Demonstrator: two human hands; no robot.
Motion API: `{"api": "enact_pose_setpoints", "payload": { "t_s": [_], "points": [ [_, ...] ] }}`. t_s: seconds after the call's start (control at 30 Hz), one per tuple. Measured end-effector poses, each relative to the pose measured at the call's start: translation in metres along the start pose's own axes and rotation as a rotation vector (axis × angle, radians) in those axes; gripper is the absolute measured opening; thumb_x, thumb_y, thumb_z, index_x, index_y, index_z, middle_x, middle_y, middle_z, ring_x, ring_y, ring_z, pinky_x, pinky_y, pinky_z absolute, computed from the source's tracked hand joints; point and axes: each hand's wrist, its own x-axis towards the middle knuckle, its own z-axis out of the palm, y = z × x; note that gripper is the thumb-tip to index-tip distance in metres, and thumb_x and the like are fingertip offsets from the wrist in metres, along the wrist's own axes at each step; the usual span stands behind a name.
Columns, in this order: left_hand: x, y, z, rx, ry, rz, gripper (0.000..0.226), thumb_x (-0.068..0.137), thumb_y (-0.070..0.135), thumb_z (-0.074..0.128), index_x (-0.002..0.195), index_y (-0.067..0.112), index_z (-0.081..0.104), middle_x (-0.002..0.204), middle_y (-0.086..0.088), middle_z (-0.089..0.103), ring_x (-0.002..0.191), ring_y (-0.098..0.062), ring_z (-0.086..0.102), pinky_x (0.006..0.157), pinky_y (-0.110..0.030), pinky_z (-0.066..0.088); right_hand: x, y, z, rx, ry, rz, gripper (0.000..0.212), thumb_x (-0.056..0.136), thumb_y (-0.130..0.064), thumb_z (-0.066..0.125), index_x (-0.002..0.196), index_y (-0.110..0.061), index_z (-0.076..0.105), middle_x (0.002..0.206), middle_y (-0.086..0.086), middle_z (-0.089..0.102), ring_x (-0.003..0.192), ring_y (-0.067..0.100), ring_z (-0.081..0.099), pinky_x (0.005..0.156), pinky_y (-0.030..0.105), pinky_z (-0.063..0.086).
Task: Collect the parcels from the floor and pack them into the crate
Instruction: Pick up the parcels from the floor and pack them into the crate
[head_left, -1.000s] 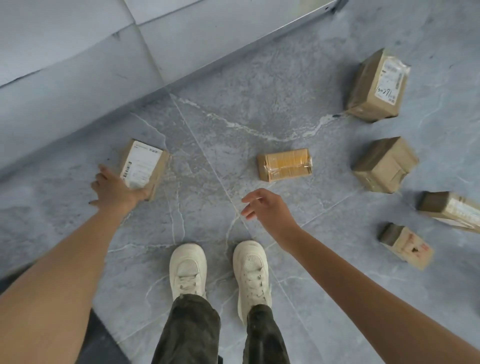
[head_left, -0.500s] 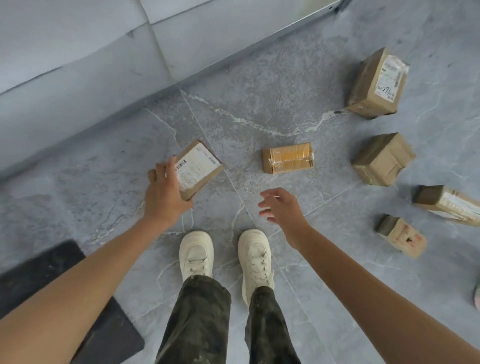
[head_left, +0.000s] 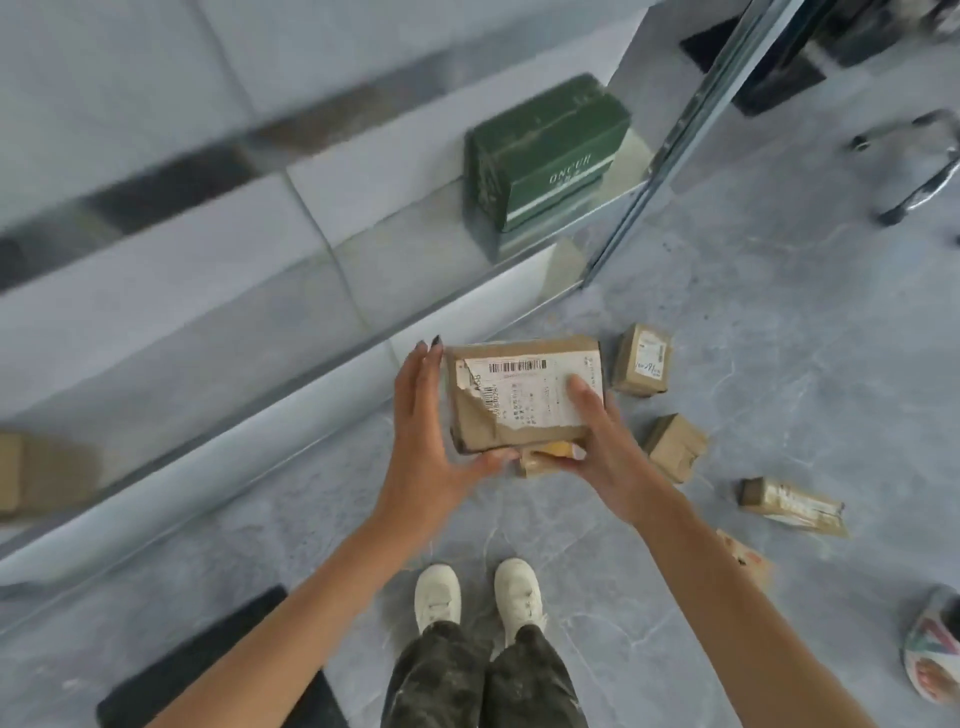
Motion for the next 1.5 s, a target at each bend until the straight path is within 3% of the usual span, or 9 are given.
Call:
{"api": "enact_pose_setpoints", "payload": {
  "t_s": [0.23, 0.4, 0.53, 0.77, 0.9, 1.03, 1.27, 1.4, 1.5],
  "points": [
    [-0.028, 0.195, -0.061, -0.338, 0.1, -0.026, 0.084, 0.066, 0.049, 0.073, 0.139, 0.03, 0.036, 0.132, 0.011, 0.053, 0.115, 0.003, 0.053, 0.09, -0.015, 0.047, -0.152, -0.121, 0.032, -0.01, -0.024, -0.185, 0.089, 0.058, -0.07, 0.072, 0.131, -0.03, 0.041, 0.117, 0.008, 0.065, 0.095, 0.024, 0.07, 0.074, 0.046, 0.058],
    [-0.063, 0.275, -0.104, -0.395, 0.229, 0.032, 0.044, 0.073, 0.051, 0.066, 0.114, 0.044, 0.054, 0.108, 0.021, 0.066, 0.097, 0.005, 0.062, 0.075, -0.012, 0.051, -0.234, -0.156, 0.054, -0.104, -0.111, -0.289, 0.088, 0.048, -0.079, 0.071, 0.123, -0.045, 0.04, 0.098, 0.0, 0.069, 0.082, 0.025, 0.071, 0.07, 0.045, 0.059],
    [-0.103, 0.312, -0.121, -0.448, 0.316, 0.042, 0.049, 0.068, 0.062, 0.06, 0.112, 0.042, 0.054, 0.11, 0.011, 0.066, 0.104, -0.012, 0.062, 0.089, -0.038, 0.053, -0.278, -0.172, 0.062, -0.192, -0.248, -0.291, 0.081, 0.046, -0.083, 0.068, 0.116, -0.053, 0.04, 0.095, -0.001, 0.069, 0.08, 0.028, 0.071, 0.068, 0.042, 0.06],
    [-0.183, 0.376, -0.122, -0.555, 0.601, 0.004, 0.053, 0.064, 0.063, 0.068, 0.108, 0.038, 0.053, 0.105, 0.008, 0.067, 0.097, -0.003, 0.064, 0.079, -0.025, 0.054, -0.349, -0.193, 0.066, -0.408, -0.498, -0.379, 0.085, 0.061, -0.075, 0.057, 0.133, -0.043, 0.025, 0.107, 0.001, 0.065, 0.075, 0.028, 0.072, 0.065, 0.034, 0.059],
    [-0.238, 0.399, -0.114, -0.496, 0.689, -0.05, 0.056, 0.061, 0.071, 0.059, 0.106, 0.038, 0.054, 0.093, 0.016, 0.069, 0.086, 0.006, 0.063, 0.067, -0.02, 0.051, -0.399, -0.186, 0.059, -0.461, -0.583, -0.432, 0.082, 0.066, -0.065, 0.056, 0.136, -0.038, 0.024, 0.107, 0.002, 0.062, 0.065, 0.019, 0.069, 0.068, 0.034, 0.06],
    [-0.291, 0.409, -0.108, -0.485, 0.815, -0.021, 0.009, 0.09, 0.038, 0.055, 0.098, 0.036, 0.058, 0.09, 0.01, 0.069, 0.078, 0.005, 0.065, 0.058, -0.013, 0.052, -0.445, -0.165, 0.055, -0.517, -0.668, -0.467, 0.078, 0.069, -0.062, 0.053, 0.137, -0.038, 0.023, 0.111, 0.0, 0.059, 0.075, 0.021, 0.07, 0.07, 0.034, 0.06],
    [-0.415, 0.405, -0.12, -0.446, 0.851, 0.044, 0.016, 0.095, 0.028, 0.048, 0.106, 0.026, 0.06, 0.092, 0.001, 0.068, 0.078, -0.004, 0.066, 0.062, -0.019, 0.053, -0.508, -0.097, 0.062, -0.607, -0.812, -0.387, 0.085, 0.061, -0.07, 0.06, 0.133, -0.04, 0.024, 0.107, 0.0, 0.064, 0.085, 0.023, 0.072, 0.066, 0.031, 0.059],
    [-0.508, 0.388, -0.138, -0.44, 0.844, 0.043, 0.017, 0.089, 0.029, 0.057, 0.104, 0.023, 0.063, 0.092, -0.002, 0.069, 0.08, -0.007, 0.067, 0.066, -0.022, 0.056, -0.539, -0.05, 0.07, -0.542, -0.939, -0.279, 0.072, 0.074, -0.064, 0.063, 0.133, -0.035, 0.034, 0.107, 0.003, 0.07, 0.105, 0.021, 0.067, 0.079, 0.044, 0.058],
    [-0.577, 0.369, -0.144, -0.446, 0.786, -0.017, 0.032, 0.075, 0.04, 0.066, 0.103, 0.026, 0.062, 0.103, -0.003, 0.067, 0.094, -0.013, 0.065, 0.069, -0.023, 0.056, -0.575, -0.006, 0.084, -0.61, -1.015, -0.279, 0.069, 0.075, -0.055, 0.069, 0.133, -0.037, 0.035, 0.111, 0.002, 0.069, 0.108, 0.019, 0.065, 0.083, 0.039, 0.057]
  ]
}}
